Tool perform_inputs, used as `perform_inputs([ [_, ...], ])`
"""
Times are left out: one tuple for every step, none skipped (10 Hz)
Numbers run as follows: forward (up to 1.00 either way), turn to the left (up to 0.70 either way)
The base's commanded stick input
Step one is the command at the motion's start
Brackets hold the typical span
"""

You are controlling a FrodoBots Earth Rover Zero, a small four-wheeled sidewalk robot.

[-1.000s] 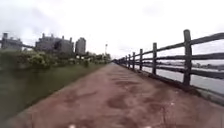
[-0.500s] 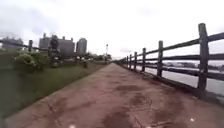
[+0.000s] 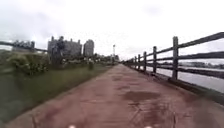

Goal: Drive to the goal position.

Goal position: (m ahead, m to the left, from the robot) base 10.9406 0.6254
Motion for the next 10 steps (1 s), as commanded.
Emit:
perform_inputs([
  [1.00, 0.12],
  [1.00, 0.12],
  [1.00, 0.07],
  [1.00, -0.12],
  [1.00, -0.28],
  [1.00, -0.28],
  [1.00, -0.28],
  [1.00, -0.28],
  [1.00, -0.28],
  [1.00, -0.28],
])
